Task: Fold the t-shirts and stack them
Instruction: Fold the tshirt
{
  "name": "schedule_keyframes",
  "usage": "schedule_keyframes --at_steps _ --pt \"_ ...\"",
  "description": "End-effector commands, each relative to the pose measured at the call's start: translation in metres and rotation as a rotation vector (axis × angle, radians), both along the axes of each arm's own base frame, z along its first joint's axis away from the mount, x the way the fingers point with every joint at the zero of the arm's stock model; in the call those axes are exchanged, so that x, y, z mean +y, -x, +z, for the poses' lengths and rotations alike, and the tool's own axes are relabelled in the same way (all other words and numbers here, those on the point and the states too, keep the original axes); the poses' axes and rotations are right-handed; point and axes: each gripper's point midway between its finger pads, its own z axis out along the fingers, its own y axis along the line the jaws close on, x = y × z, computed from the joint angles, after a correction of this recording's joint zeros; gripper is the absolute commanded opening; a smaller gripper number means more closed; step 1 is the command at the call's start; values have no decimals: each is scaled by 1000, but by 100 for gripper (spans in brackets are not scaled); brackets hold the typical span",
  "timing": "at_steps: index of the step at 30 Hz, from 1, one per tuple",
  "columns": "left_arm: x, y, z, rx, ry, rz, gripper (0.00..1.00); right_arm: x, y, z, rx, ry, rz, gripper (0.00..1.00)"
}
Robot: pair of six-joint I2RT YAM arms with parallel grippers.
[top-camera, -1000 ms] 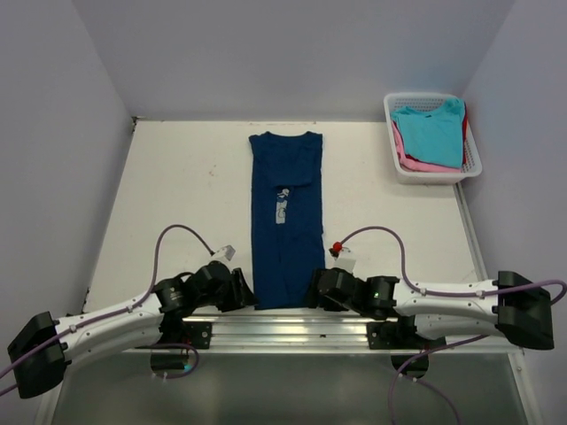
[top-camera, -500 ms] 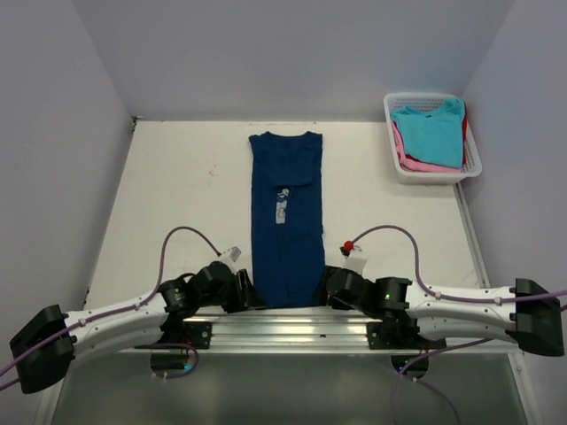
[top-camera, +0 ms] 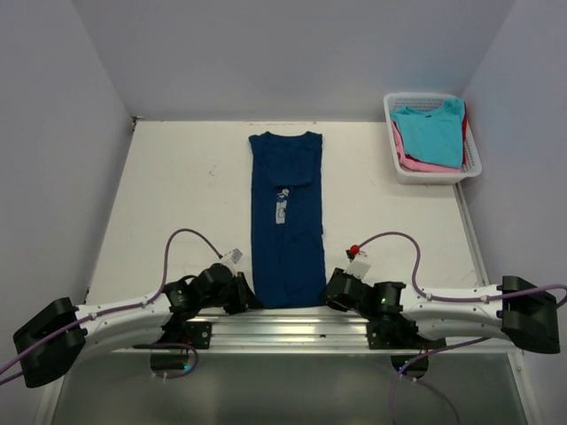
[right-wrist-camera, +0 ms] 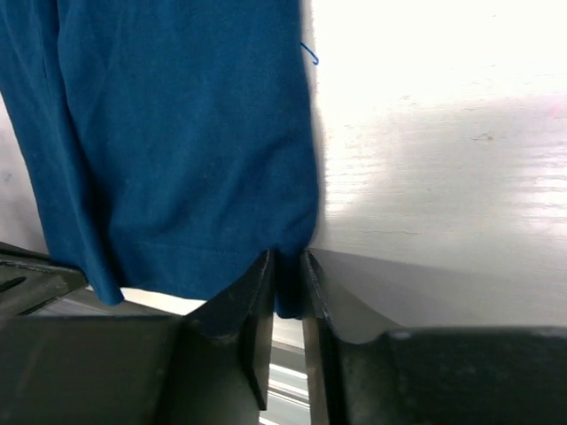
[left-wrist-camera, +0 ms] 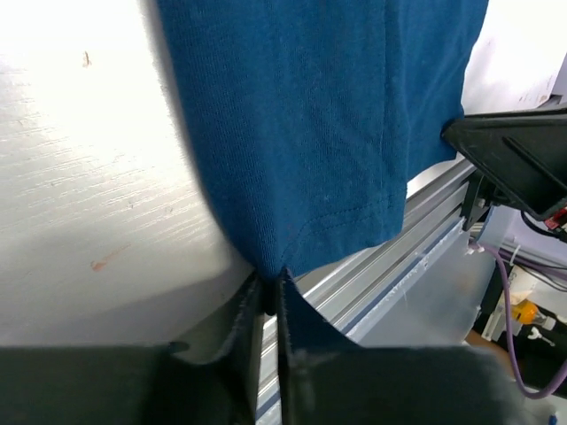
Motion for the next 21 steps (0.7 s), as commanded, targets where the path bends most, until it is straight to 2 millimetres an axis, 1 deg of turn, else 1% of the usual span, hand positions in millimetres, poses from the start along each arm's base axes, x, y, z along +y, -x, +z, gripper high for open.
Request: schedule_keyframes --at_steps 1,2,4,5,6,7,8,9,10,11,12,13,14,15,16,17,18,19,20,21 --pt "38 17 -46 62 -167 12 9 -20 8 -31 42 82 -15 21" --pt "38 17 -47 59 -167 10 2 -15 7 -30 38 64 -9 13" --pt "36 16 -46 52 -155 10 0 -10 9 -33 51 61 8 6" --pt "34 15 -43 43 -143 8 0 -7 9 -32 48 55 21 0" --pt "32 13 -40 32 -133 5 0 -5 9 -31 50 53 29 0" --pt "30 12 -37 23 -122 3 0 0 8 -25 41 41 36 0" --pt "26 9 -30 2 -100 2 0 -1 7 -23 34 50 47 0" --pt "22 3 -22 -28 -86 0 0 2 4 -16 17 44 46 0" --pt "21 1 -16 -49 -79 1 0 0 3 -12 6 53 53 0" --pt "16 -6 -3 -82 -62 5 0 -1 1 -8 -5 55 50 0" --pt "16 -13 3 -124 -71 10 0 1 -1 -2 -17 52 52 0" --pt "18 -16 9 -149 -79 15 0 -3 -3 3 -35 60 46 0" --pt "18 -28 22 -210 -87 35 0 -4 -4 6 -41 62 47 0" --pt "19 -33 28 -237 -95 43 0 -4 -5 11 -48 60 48 0" --pt "22 -36 32 -257 -112 48 0 -8 -8 15 -71 75 45 0" --pt "23 -45 41 -306 -126 64 0 -9 -10 17 -83 81 44 0" --pt "24 -48 45 -323 -135 70 0 -9 -13 22 -99 85 40 0" --pt "24 -52 47 -338 -145 73 0 -13 -16 24 -120 109 37 0" --pt "22 -56 53 -365 -145 69 0 -13 -18 27 -131 115 33 0" --pt "22 -59 54 -377 -162 73 0 -11 -20 32 -144 114 35 0"
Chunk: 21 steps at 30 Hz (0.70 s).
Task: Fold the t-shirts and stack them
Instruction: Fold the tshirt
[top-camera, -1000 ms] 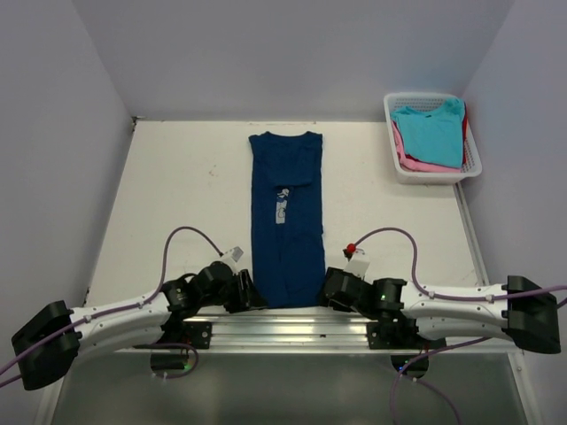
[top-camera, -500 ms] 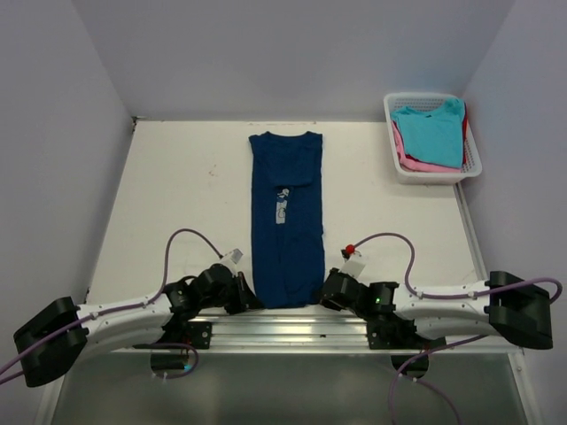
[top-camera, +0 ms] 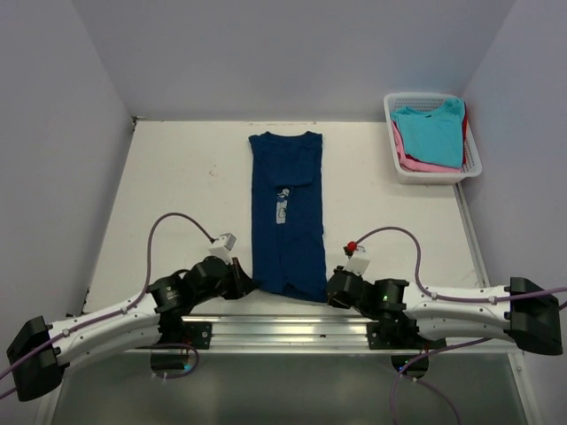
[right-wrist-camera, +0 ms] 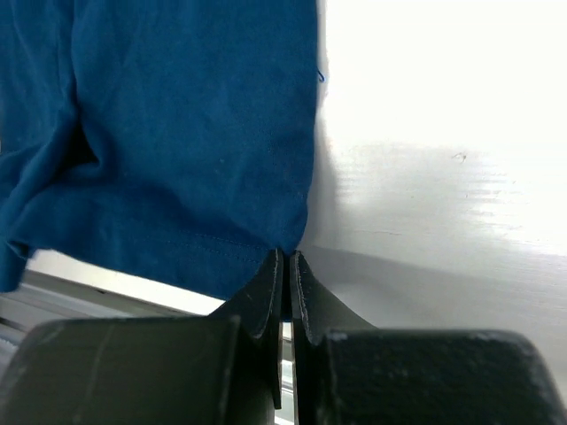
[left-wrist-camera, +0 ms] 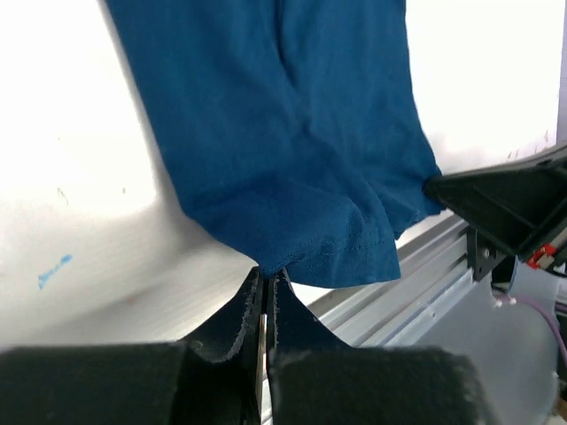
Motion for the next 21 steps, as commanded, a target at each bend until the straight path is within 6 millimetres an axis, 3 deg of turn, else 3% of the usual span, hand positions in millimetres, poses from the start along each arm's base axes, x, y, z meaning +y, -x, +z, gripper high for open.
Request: schedule_keyframes --at_steps 1,11,16,21 --pt "7 -26 15 -129 -89 38 0 -10 -19 21 -111 80 -24 0" --pt "7 -60 26 -256 -229 65 0 -12 -54 59 -237 141 -57 0" --pt "8 -84 41 -349 -280 97 0 -15 -81 67 -257 164 -68 0" --pt "4 -112 51 -403 -276 122 0 -5 -110 70 -272 201 -49 0"
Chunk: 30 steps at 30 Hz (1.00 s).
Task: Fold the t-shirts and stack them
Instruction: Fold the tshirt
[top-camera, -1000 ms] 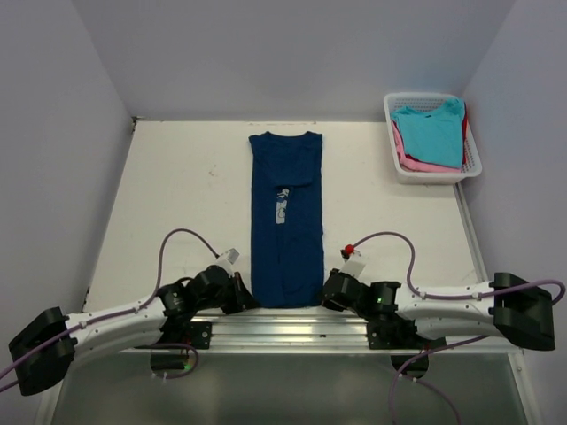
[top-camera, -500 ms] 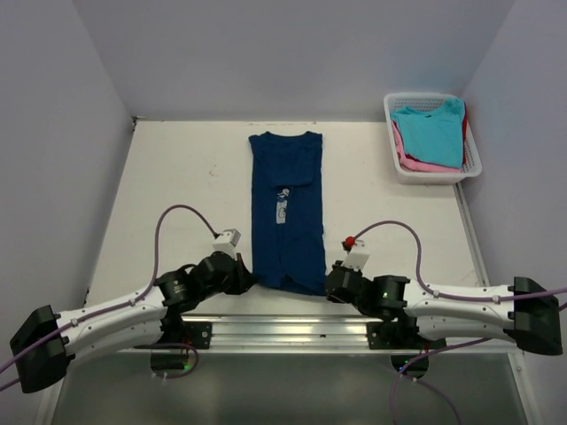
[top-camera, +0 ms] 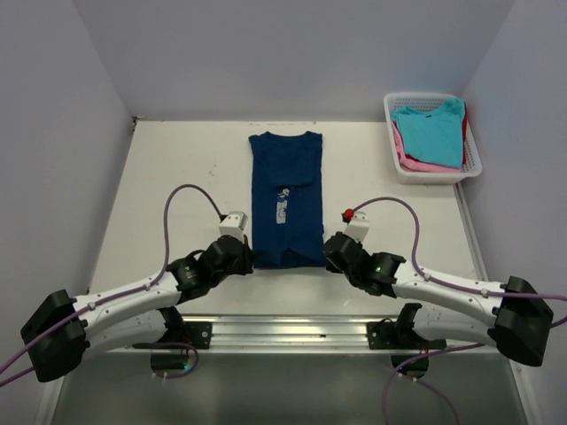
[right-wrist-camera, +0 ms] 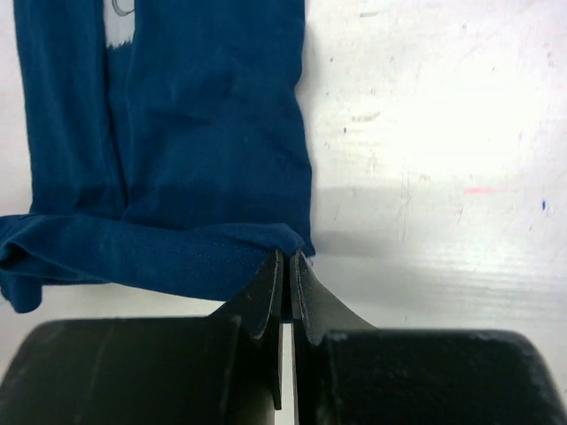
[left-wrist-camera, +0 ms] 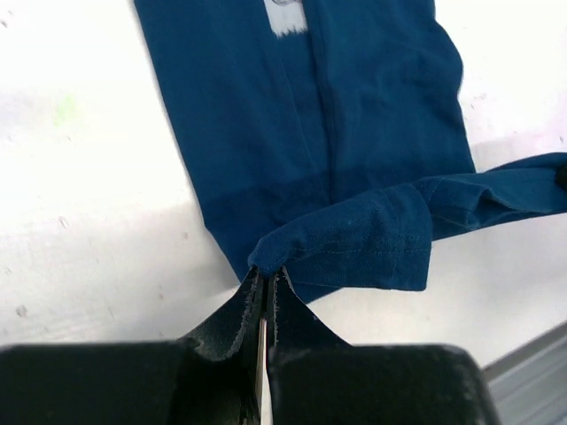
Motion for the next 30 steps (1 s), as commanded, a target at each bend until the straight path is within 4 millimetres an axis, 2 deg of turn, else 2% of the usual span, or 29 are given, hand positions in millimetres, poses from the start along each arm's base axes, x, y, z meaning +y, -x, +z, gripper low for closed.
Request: schedule_keyframes --at_steps 1,2,4,5,7,9,10,11,13,14,15,17,18,19,20,21,23,24,25,26,28,29,30 --pt "0 -38 25 -131 -19 36 0 9 -30 16 -66 51 20 0" --pt "-1 -47 24 -136 -14 45 0 14 -37 22 -73 46 23 0" --pt "-1 -59 28 -161 -17 48 0 17 -50 18 -70 70 34 0" --pt "4 -66 21 -152 -40 63 0 21 -58 24 -86 71 42 0" --pt "2 -77 26 -175 -56 67 0 22 -71 26 -93 77 33 0" --pt "3 -88 22 -180 -82 80 0 29 -83 26 -92 89 47 0" --pt "1 -93 26 -192 -85 82 0 28 -90 25 -89 94 37 0" --pt "3 -98 19 -176 -101 90 0 32 -96 25 -84 95 43 0" --pt "0 -108 24 -189 -92 93 0 33 -106 23 -81 108 46 0" --pt "1 -112 20 -181 -96 97 0 37 -111 28 -88 100 47 0" --pt "-1 -118 23 -192 -87 97 0 39 -115 22 -75 115 56 0" --pt "2 -126 16 -177 -102 103 0 40 -127 24 -78 114 50 0" --pt "0 -132 20 -186 -94 106 0 40 -131 19 -66 122 51 0" --pt "-1 -136 18 -181 -100 102 0 43 -136 22 -71 119 47 0" --pt "3 -141 12 -166 -111 108 0 43 -140 21 -70 123 48 0" --pt "-1 -148 17 -178 -99 108 0 41 -144 14 -54 134 41 0" --pt "-1 -157 9 -158 -112 101 0 43 -154 18 -60 130 33 0" --pt "-4 -165 14 -165 -106 96 0 39 -159 12 -46 143 14 0" --pt "-6 -170 14 -161 -101 89 0 40 -167 16 -55 137 5 0" --pt "-4 -175 6 -141 -111 94 0 37 -170 14 -47 143 -5 0" --pt "-10 -189 12 -151 -87 76 0 28 -182 6 -26 171 -45 0" --pt "-5 -196 3 -129 -94 87 0 28 -193 14 -42 168 -68 0" --pt "-8 -208 12 -146 -77 92 0 19 -201 12 -34 183 -105 0"
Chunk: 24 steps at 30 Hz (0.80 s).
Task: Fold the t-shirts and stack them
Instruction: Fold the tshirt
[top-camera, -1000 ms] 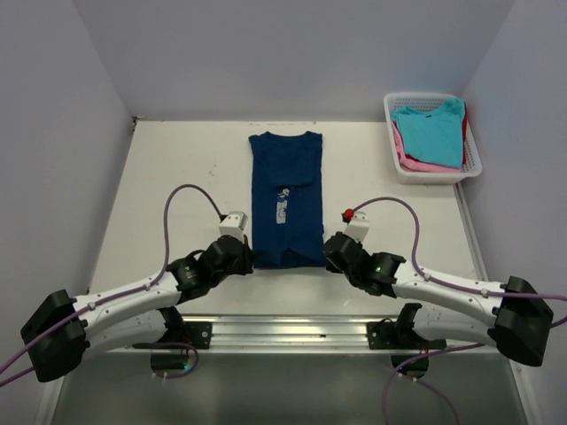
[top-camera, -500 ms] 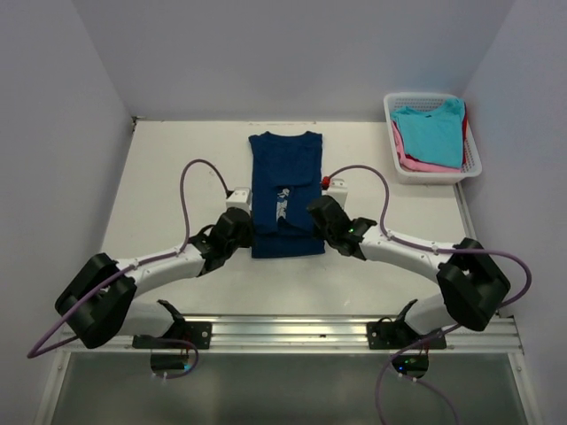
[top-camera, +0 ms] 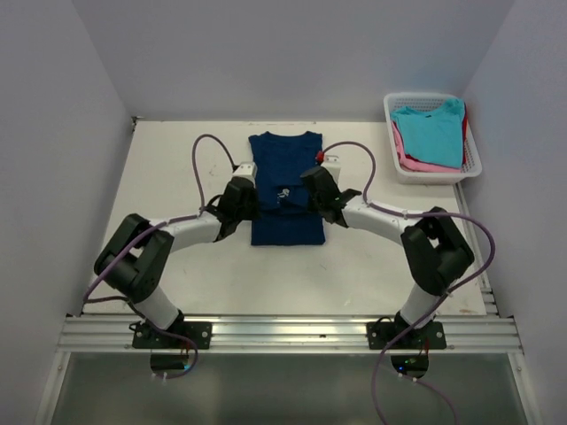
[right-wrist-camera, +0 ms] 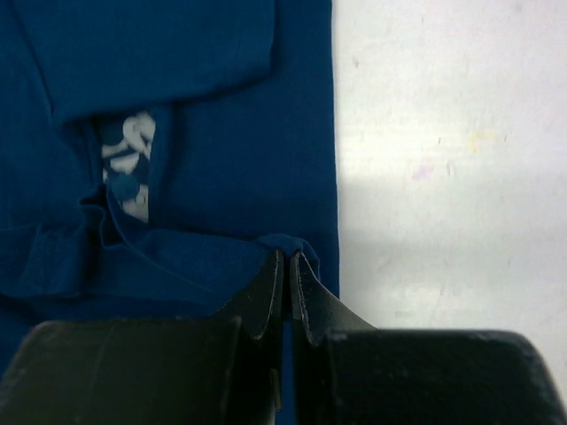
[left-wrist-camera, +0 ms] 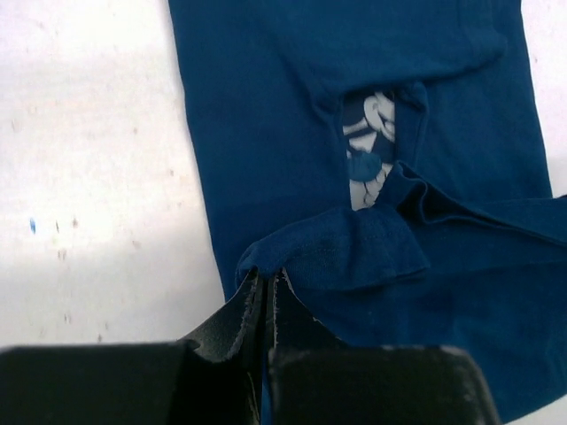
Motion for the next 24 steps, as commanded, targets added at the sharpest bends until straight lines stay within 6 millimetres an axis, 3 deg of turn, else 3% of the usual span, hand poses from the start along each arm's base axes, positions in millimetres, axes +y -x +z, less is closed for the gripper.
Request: schedule_keyframes --at_steps 1,2,3,4,5,6,7,9,10,11,12,14,15,16,18,24 --pt "-9 -47 32 -102 62 -8 0 -7 -45 15 -43 10 -88 0" --pt "0 -59 27 -97 55 27 8 -11 -53 12 -31 28 -104 1" --pt "3 -77 41 -132 73 63 21 -20 -66 8 -26 41 -144 4" --pt "18 -91 44 -152 61 125 40 -17 -87 24 -62 20 -166 24" --pt "26 -96 40 -128 43 155 54 -16 -96 11 -41 32 -161 39" --pt "30 -109 59 -154 61 186 64 -17 -107 16 -61 25 -156 55" --pt "44 -115 75 -183 52 234 89 -14 -115 27 -87 17 -148 79" --pt "51 -112 91 -209 32 224 91 -17 -115 50 -138 10 -151 89" --pt "53 -107 111 -248 48 219 100 -23 -104 46 -139 20 -141 97" --pt "55 -98 108 -251 53 212 100 -23 -103 74 -214 -22 -143 99" --pt "51 -92 111 -261 83 190 100 -31 -90 66 -200 -14 -141 99" --pt "49 -77 118 -288 126 157 100 -34 -79 72 -217 -21 -128 99" --pt "47 -72 118 -282 144 146 100 -34 -70 88 -249 -40 -120 99" --pt "44 -66 121 -280 163 123 100 -37 -59 77 -227 -25 -108 99" --pt "43 -55 105 -242 159 95 100 -35 -46 87 -246 -63 -78 98" --pt "33 -9 43 -38 191 12 100 -33 -6 55 -123 -129 -28 92"
